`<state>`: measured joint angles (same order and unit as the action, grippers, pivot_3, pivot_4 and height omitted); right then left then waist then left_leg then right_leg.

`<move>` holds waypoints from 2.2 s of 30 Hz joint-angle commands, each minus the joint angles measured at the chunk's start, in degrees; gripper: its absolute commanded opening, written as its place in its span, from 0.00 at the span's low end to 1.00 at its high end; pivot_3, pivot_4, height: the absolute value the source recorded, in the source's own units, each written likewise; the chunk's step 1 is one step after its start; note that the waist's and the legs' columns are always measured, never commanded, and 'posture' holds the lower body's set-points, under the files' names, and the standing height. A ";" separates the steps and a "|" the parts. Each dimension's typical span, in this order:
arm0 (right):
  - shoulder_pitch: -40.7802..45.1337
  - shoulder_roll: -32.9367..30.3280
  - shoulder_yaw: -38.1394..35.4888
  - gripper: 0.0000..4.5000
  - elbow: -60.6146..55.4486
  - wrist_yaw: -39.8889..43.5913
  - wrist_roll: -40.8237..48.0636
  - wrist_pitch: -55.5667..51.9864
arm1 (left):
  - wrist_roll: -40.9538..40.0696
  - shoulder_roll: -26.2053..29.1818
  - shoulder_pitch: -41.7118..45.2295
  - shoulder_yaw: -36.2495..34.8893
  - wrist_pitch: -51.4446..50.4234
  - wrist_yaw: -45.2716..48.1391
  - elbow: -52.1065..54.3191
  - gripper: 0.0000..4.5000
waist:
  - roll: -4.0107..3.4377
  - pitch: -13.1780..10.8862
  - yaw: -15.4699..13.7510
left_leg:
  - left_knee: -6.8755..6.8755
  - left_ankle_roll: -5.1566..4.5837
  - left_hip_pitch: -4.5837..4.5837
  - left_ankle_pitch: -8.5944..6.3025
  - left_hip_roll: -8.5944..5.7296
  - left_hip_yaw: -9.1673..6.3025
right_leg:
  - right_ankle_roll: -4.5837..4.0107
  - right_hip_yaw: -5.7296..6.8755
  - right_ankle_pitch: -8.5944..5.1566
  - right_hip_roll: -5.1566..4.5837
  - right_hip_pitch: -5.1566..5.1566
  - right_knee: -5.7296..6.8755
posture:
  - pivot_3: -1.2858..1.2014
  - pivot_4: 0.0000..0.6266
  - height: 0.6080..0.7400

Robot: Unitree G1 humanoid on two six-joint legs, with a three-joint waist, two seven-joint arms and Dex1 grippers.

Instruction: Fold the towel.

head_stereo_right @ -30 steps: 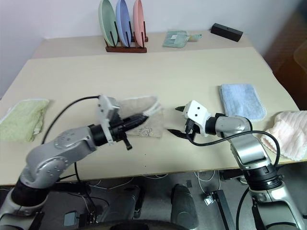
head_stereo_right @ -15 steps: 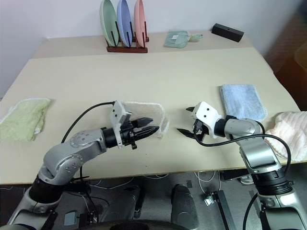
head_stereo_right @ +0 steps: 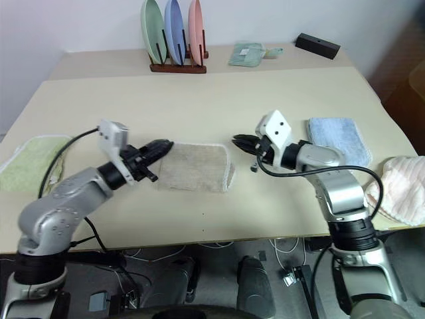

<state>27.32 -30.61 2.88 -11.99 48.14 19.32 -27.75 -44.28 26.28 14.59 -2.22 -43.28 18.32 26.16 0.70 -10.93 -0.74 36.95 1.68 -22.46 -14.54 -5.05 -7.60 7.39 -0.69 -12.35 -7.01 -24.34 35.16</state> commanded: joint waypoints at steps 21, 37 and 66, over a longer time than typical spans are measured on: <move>-3.73 3.63 -3.57 0.54 -0.42 -5.24 6.48 -11.64 | 8.80 -6.26 -1.86 -3.49 10.35 7.87 -8.91 0.18 | -0.02 0.03 0.22 | 0.00 0.03 0.02 0.02 0.01 -0.04 | 0.06 -0.02 0.06 0.02 -0.05 0.06 | 0.52 0.24 0.98; -1.27 17.76 -13.58 0.98 2.03 -23.84 20.66 -44.54 | 7.22 7.69 -17.84 -13.01 10.59 14.91 4.52 0.18 | -0.07 0.02 0.20 | -0.11 0.02 0.01 0.01 0.06 0.00 | -0.10 -0.05 0.04 0.02 -0.11 0.04 | 0.52 0.24 0.98; 8.99 7.28 -51.22 0.01 8.55 -48.97 25.76 -29.66 | 9.49 1.14 -6.33 -1.78 10.75 14.21 -0.79 0.18 | -0.11 0.01 1.35 | -0.21 0.01 0.01 0.01 0.04 0.26 | 0.00 -0.03 0.09 0.05 -0.13 0.00 | 0.52 0.24 0.98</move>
<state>36.92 -23.38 -45.19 -3.44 3.05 44.11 -57.74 -35.24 27.58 7.20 -4.64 -33.33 31.79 25.07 0.59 -10.91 0.61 36.73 1.69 -22.45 -14.53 -5.00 -7.33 7.39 -0.72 -12.27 -6.95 -24.47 35.17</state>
